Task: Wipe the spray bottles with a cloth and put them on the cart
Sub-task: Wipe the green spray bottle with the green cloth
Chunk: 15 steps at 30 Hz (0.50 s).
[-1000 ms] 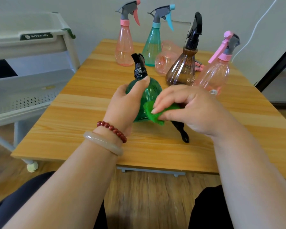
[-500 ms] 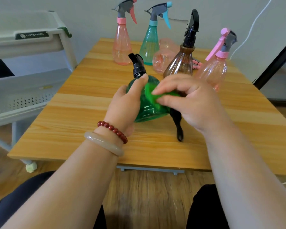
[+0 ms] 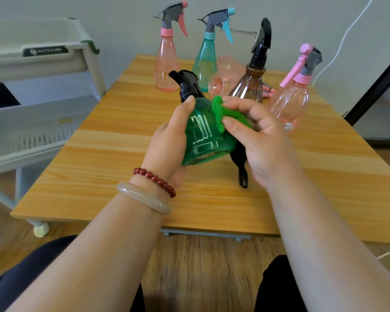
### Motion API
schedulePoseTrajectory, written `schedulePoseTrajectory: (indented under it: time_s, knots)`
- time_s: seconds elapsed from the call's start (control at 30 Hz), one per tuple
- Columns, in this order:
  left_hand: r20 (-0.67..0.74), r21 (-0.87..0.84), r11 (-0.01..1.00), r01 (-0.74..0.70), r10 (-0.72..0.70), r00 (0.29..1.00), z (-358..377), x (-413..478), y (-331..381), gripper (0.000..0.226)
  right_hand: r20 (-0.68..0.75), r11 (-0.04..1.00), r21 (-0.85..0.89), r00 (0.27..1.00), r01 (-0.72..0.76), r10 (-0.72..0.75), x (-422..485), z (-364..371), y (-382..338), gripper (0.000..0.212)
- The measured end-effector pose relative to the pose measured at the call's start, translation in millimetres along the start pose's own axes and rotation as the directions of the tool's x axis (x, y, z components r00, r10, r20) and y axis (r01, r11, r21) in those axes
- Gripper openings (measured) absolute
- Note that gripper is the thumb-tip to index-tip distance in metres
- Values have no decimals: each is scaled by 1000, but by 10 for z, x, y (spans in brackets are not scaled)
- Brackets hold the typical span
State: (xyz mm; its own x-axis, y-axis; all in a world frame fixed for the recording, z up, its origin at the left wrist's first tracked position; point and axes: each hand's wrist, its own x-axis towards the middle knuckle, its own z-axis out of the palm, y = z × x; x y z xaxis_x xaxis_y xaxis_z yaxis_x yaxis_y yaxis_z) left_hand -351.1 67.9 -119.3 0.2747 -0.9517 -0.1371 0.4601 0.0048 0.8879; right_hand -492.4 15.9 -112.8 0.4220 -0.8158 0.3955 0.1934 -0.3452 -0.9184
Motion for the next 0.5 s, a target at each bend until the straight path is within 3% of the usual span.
schedulePoseTrajectory:
  time_s: [0.07, 0.13, 0.23, 0.33, 0.4, 0.5]
  knots:
    - [38, -33, 999, -13, 14, 999, -7, -1, -5, 43, -15, 992, 115, 999, -47, 49, -19, 54, 4, 26]
    - [43, -64, 997, -32, 35, 998, -7, 10, -11, 48, -26, 992, 126, 999, -33, 37, -27, 88, -10, 25]
    - [38, -26, 999, -28, 29, 999, -2, 18, -15, 59, -68, 997, 77, 998, -12, 17, -24, 98, -19, 27]
    - [-13, 91, 996, -25, 26, 1000, 24, -45, -9, 45, -137, 998, -65, 990, 12, -21, -30, 88, -22, 24]
    - [-20, 116, 993, -12, 15, 1000, 48, -59, -38, 63, -135, 986, -166, 989, 33, -56, -30, 80, -41, 26]
    - [-76, 121, 992, -37, 47, 996, 55, -26, -67, 102, -16, 954, -282, 994, 98, -107, -24, 43, -68, 28]
